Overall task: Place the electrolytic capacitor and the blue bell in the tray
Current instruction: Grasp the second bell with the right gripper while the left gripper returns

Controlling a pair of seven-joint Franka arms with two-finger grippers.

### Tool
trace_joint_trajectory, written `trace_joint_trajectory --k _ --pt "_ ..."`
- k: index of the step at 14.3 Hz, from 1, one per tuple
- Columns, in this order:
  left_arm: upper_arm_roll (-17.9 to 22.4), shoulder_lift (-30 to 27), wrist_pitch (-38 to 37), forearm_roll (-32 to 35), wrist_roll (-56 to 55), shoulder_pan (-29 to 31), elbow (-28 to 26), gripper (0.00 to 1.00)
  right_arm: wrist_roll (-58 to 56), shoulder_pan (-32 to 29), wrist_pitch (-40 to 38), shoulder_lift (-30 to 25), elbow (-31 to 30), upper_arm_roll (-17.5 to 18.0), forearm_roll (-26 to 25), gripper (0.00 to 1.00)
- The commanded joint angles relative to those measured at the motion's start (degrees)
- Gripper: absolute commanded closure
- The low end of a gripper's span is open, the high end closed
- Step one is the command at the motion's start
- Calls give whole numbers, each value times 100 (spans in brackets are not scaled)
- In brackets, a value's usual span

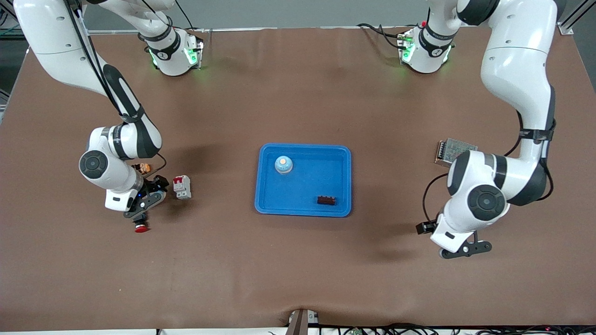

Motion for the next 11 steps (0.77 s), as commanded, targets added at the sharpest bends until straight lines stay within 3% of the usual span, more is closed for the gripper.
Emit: trace_joint_trajectory --k 1,8,11 --pt "-22 -357 -3 102 685 299 -453 0 20 -38 88 27 -32 41 85 0" --pt "-66 -392 102 102 1194 1098 -507 0 20 -38 202 132 -23 50 129 21" --pt "-75 -708 713 93 1442 1406 -1127 0 20 -38 194 132 -23 50 129 28"
